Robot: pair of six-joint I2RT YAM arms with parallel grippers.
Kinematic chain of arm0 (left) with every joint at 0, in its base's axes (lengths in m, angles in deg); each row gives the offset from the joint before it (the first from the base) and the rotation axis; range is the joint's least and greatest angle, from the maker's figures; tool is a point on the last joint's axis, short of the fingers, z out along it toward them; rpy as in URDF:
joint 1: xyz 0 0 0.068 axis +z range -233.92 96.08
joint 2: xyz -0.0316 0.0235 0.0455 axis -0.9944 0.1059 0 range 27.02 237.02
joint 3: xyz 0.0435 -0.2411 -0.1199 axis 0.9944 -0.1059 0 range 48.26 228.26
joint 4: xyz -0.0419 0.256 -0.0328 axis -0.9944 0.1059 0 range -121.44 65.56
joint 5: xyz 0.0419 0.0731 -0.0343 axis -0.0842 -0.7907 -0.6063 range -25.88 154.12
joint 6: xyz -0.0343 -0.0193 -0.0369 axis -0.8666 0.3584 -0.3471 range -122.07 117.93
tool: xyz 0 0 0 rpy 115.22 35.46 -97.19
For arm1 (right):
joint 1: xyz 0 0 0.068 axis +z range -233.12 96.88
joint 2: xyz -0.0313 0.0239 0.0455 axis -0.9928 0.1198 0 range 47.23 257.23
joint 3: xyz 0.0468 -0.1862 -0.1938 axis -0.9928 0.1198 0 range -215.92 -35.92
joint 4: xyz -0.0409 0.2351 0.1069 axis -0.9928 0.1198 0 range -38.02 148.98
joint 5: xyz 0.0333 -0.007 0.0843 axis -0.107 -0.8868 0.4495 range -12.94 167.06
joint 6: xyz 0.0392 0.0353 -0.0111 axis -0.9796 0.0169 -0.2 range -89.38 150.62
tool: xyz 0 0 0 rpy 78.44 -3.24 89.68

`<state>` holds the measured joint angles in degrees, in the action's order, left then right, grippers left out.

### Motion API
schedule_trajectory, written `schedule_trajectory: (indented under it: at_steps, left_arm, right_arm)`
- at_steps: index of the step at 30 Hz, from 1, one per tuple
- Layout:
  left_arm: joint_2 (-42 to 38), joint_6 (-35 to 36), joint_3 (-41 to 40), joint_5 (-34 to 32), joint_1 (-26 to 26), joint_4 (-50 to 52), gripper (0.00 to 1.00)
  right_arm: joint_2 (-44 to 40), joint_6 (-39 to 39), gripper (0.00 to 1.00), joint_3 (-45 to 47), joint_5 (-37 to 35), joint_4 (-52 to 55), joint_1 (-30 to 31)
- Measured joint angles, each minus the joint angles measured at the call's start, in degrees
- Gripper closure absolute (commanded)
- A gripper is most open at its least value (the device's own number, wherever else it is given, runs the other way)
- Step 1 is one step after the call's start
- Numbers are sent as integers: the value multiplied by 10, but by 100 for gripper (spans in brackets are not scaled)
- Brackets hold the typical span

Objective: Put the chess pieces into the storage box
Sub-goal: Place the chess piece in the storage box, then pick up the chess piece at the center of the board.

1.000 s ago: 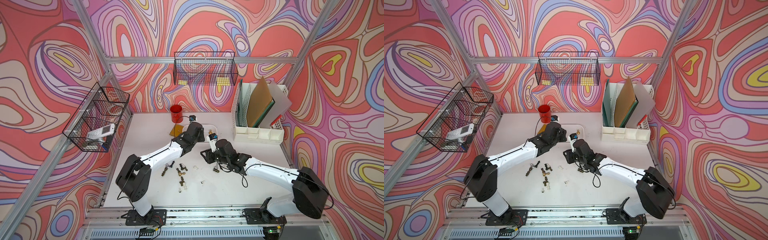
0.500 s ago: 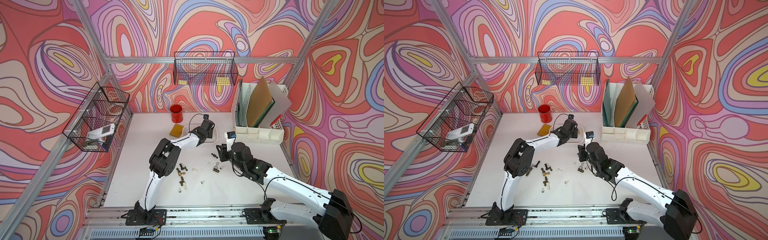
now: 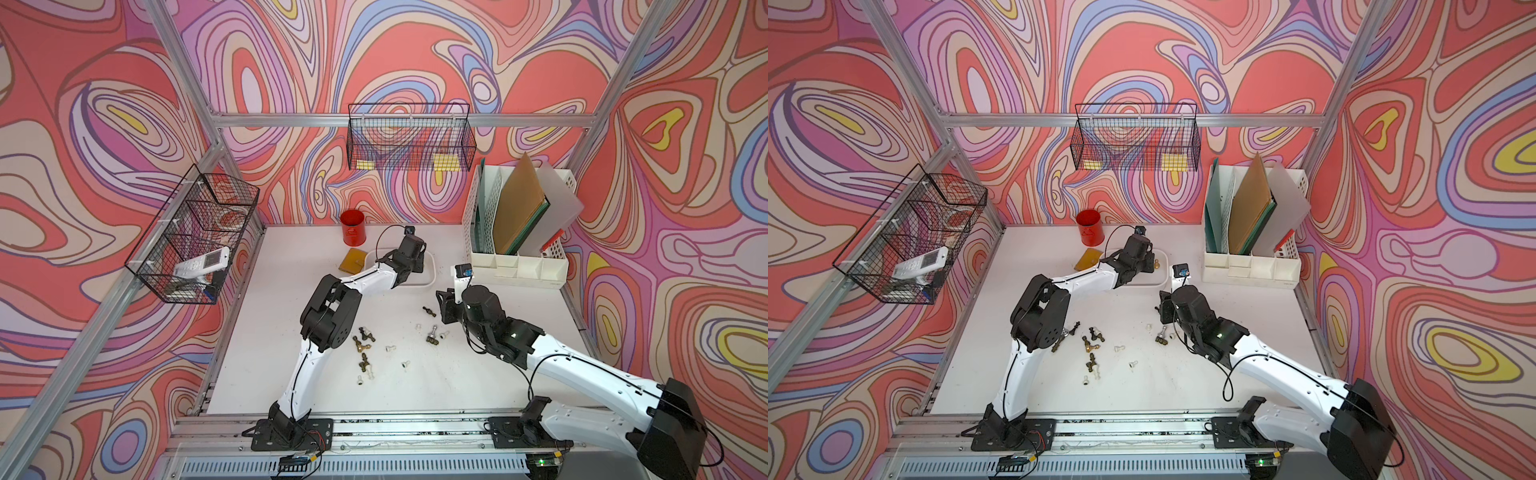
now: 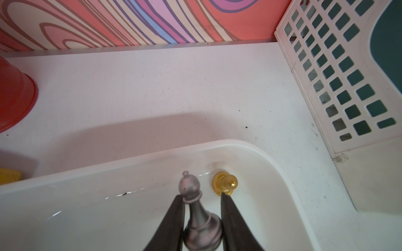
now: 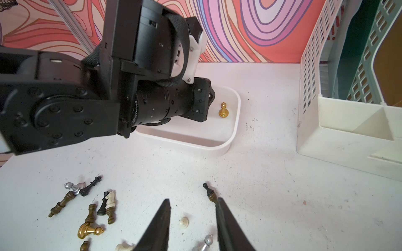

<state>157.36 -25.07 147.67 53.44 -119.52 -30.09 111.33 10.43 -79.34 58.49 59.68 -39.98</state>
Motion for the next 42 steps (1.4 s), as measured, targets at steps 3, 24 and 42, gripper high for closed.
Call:
schedule_trajectory:
  at_steps: [3,24,42]
  left_arm:
    - [0,0,0,2,0,0,51]
    - [-284,6,-119,16,0,104,53]
    - [-475,42,-299,44,5,277,54]
  right_arm:
    - [1,0,64,-1,0,7,0]
    - [127,22,64,-71,172,114,0]
    - [302,-33,65,-140,155,191,29]
